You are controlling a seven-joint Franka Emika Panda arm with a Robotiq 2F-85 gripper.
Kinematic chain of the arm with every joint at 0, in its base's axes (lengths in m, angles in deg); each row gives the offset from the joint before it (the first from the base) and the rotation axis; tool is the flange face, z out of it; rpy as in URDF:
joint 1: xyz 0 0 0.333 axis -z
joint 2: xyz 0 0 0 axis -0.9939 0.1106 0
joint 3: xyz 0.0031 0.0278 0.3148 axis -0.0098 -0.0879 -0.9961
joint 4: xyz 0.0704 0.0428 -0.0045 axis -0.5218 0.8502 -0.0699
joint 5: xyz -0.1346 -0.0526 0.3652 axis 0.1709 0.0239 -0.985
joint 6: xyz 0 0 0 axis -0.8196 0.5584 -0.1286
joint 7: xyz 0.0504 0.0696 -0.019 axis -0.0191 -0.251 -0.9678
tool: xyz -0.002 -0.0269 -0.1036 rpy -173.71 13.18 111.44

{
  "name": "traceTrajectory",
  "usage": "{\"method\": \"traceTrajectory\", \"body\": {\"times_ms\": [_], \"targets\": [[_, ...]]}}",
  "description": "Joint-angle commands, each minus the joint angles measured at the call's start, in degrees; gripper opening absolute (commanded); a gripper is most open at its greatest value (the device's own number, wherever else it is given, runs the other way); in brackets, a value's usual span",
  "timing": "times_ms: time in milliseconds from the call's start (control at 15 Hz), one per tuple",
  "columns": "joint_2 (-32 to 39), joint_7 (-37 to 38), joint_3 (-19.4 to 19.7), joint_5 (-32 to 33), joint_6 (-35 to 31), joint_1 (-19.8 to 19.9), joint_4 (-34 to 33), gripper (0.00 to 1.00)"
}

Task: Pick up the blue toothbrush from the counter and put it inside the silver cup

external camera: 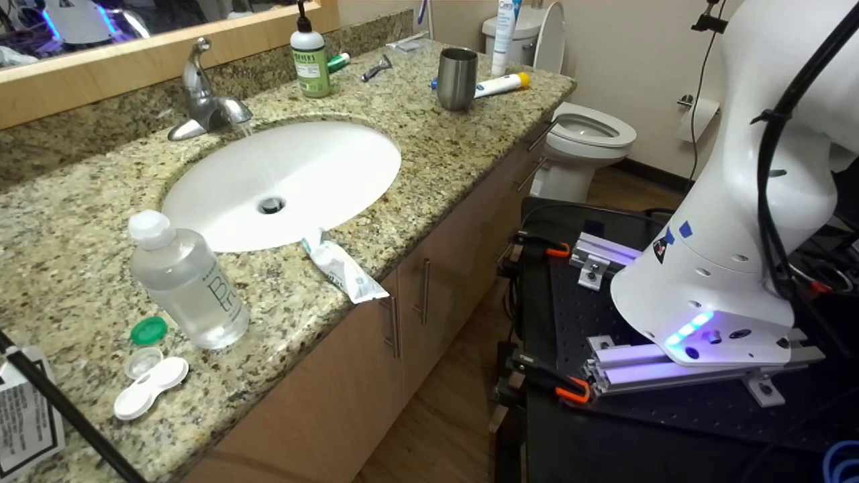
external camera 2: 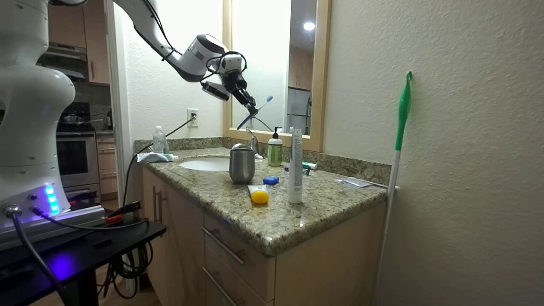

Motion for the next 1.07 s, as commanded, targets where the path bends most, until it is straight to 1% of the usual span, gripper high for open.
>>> {"method": "traceTrajectory", "body": {"times_ms": [0,67,133,200,267,333,400,467,533,667,733,867,1000], "targets": [[-8.2,15.7,1.0,16.1,11.8,-4.7,5.6,0.02],[-10.5,20.5,-9.7,20.8,16.6,4.7,8.0,0.02],[-11.5,24.9,-12.3,23.5,21.0,5.9,10.6,0.02],[-12.2,28.2,-16.4,24.5,25.9,8.6,12.8,0.02],[-12.5,31.2,-20.1,24.4,30.2,11.1,14.8,0.02],[-13.3,32.5,-23.5,22.9,33.2,13.3,16.6,0.02],[-10.4,28.8,-24.6,21.7,28.5,16.0,12.4,0.09],[-11.0,30.7,-26.8,21.7,30.8,17.2,14.2,0.09],[-11.4,31.7,-27.8,21.7,31.7,17.6,15.3,0.09],[-11.5,32.1,-28.1,21.8,32.0,17.9,15.6,0.09],[-11.5,32.1,-28.1,21.8,32.0,18.0,15.6,0.02],[-8.2,34.7,-29.4,23.7,33.8,20.5,14.3,0.02],[-5.5,39.4,-31.3,26.8,35.4,22.6,14.0,0.02]]}}
